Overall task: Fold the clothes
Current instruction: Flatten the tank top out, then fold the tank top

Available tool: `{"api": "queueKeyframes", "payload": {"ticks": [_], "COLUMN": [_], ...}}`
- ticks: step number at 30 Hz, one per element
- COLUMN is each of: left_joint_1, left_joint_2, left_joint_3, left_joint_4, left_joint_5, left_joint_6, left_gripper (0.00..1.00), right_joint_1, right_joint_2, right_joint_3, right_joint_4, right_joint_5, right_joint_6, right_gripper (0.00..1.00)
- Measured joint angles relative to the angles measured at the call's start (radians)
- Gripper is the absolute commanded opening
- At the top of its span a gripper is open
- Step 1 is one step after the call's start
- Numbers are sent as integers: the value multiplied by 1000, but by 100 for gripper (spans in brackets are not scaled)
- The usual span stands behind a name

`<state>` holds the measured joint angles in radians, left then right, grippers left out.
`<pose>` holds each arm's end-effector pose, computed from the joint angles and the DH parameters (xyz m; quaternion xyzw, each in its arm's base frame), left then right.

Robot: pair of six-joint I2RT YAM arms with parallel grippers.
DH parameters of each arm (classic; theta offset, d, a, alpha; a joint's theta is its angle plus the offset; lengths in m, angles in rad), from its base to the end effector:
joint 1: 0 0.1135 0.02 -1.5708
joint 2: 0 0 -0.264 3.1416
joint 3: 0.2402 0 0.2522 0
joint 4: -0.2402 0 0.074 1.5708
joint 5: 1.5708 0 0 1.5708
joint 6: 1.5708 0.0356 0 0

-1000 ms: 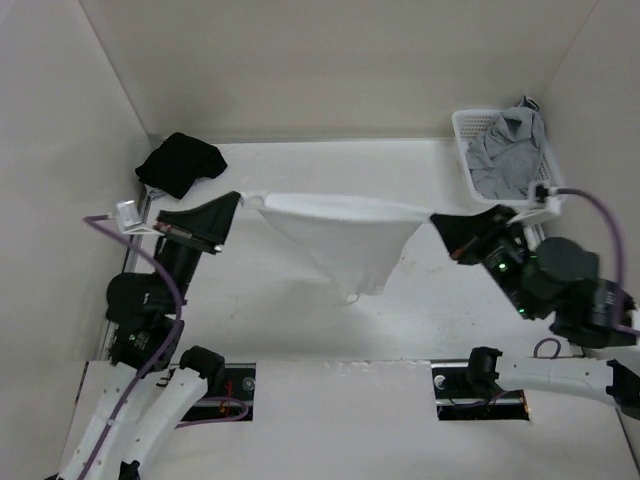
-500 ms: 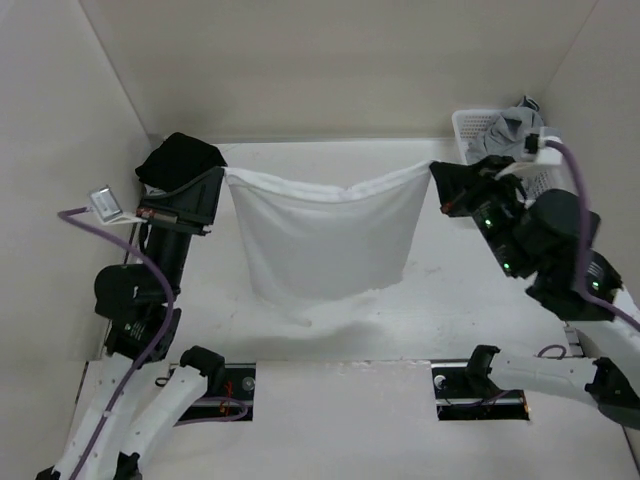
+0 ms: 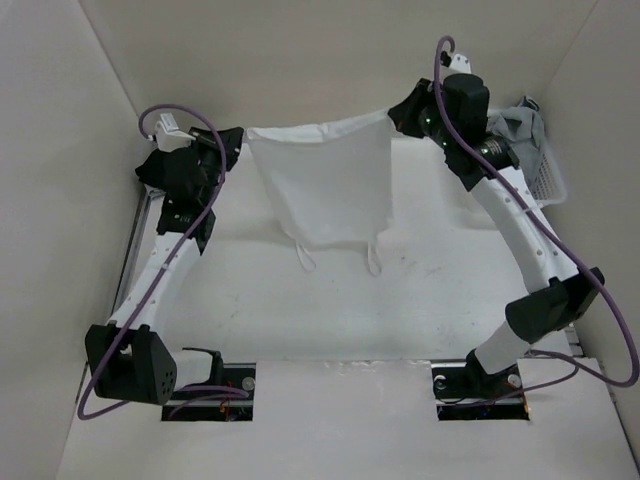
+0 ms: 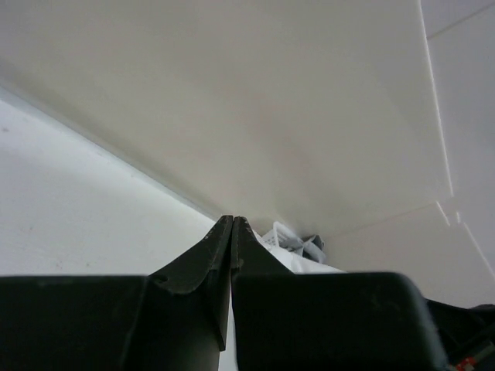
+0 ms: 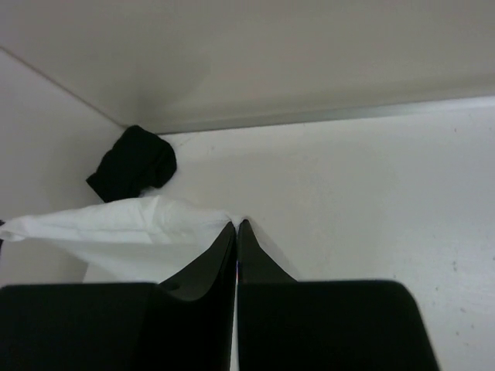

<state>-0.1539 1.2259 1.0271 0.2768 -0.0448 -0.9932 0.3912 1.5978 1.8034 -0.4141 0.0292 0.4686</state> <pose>0.2888 -0.0432 0.3809 -0.2916 0.6132 -0.3855 0.6248 0.3349 0.1370 0.4635 0.0392 0.7758 0.2521 0.5771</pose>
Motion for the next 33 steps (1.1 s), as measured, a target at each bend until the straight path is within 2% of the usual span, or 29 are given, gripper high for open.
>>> {"api": "queueKeyframes", "payload": {"ticks": [4,7,11,16,20,24,29,33], "left_joint_1": [37,32,16,28,74,93,11,-101], "left_joint_2": [16,-32,-163,-344,-542,-798,-1056,-1171], "left_joint_3": [65,55,-122,-505,-779,-925,-948,-899], "left_joint_4": [38,87,185,198,57,-140,-394,-586], "left_joint_5": [36,48,57,87,164,258,332,275], "left_joint_6": [-26,-35,-51,-65,-69,-78,-90,-89], "left_gripper": [0,0,0,0,1,1,0,1], "right_joint_1": [-10,-10,2,75,157,299,502,657], "right_joint_2": [-19,-109,-294,-435,-504,-682,-917,-1057], "right_joint_3": [82,15,-301,-811,-1157,-1405,-1491,-1492], "right_joint_4": [8,55,187,332,364,341,255,149], "right_joint_5": [-47,-64,-77,-79,-66,-36,23,101], "right_joint_6": [3,7,45,123,195,283,410,513], "right_gripper": [3,3,3,3,3,3,3,3]}}
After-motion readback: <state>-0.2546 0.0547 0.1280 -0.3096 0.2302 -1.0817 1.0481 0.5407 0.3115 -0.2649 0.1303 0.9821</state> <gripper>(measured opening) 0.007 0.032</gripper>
